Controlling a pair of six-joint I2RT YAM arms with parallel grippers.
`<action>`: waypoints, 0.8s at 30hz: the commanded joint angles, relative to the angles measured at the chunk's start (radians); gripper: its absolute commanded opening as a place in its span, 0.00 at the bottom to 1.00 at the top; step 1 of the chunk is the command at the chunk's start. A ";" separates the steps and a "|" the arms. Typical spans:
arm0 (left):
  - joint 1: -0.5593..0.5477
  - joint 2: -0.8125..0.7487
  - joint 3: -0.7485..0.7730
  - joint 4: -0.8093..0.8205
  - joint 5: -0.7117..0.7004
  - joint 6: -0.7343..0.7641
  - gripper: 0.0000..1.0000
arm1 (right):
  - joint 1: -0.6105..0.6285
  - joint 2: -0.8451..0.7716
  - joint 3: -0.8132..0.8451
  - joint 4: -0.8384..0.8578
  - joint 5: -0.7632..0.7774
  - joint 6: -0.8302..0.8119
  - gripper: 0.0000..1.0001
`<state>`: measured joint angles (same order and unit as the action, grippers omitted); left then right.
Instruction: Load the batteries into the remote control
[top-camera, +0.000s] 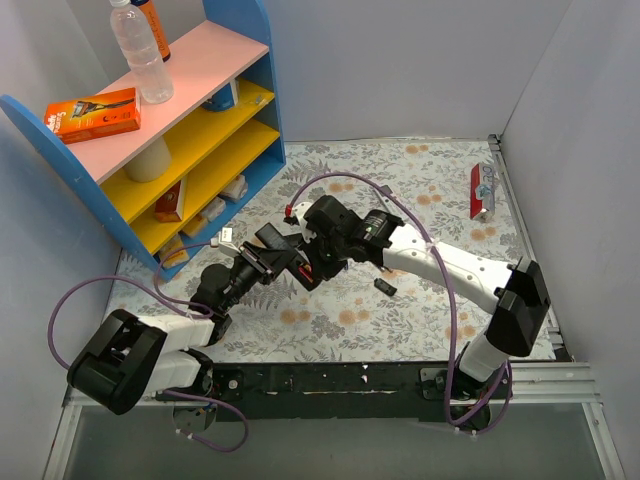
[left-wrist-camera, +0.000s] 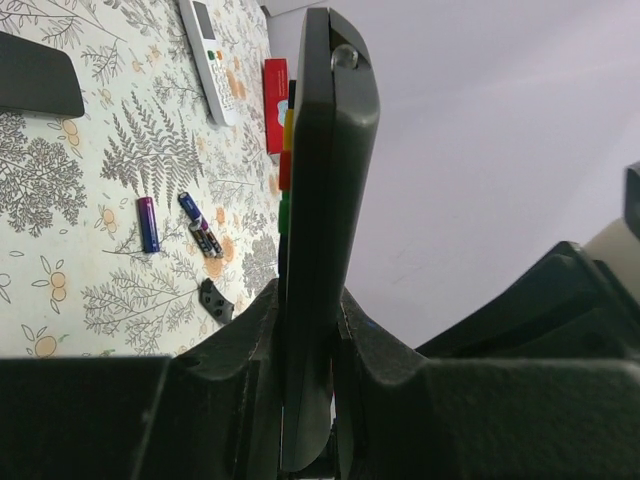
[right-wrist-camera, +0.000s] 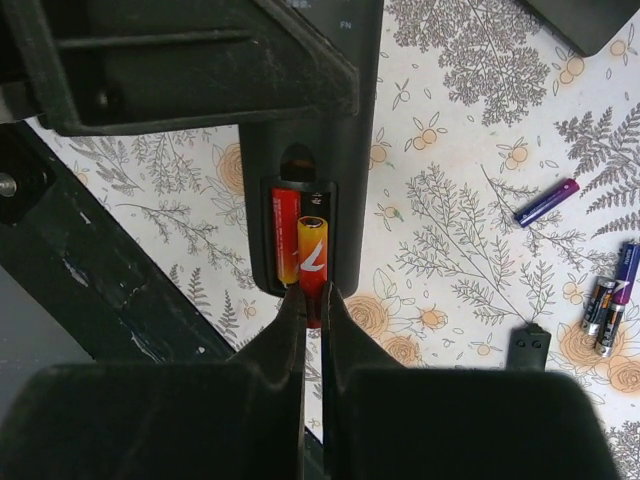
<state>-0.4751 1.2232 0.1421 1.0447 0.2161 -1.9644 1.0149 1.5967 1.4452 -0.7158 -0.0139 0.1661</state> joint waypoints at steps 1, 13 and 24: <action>-0.002 -0.001 -0.006 0.064 -0.037 -0.030 0.00 | 0.002 0.035 0.066 -0.057 0.009 0.030 0.01; -0.002 0.059 -0.010 0.143 -0.015 -0.097 0.00 | 0.007 0.083 0.110 -0.093 0.009 0.046 0.11; -0.002 0.094 -0.012 0.209 0.005 -0.125 0.00 | 0.010 0.123 0.162 -0.165 0.055 0.041 0.24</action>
<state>-0.4751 1.3212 0.1368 1.1641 0.2077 -1.9957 1.0180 1.7123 1.5585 -0.8440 0.0181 0.2066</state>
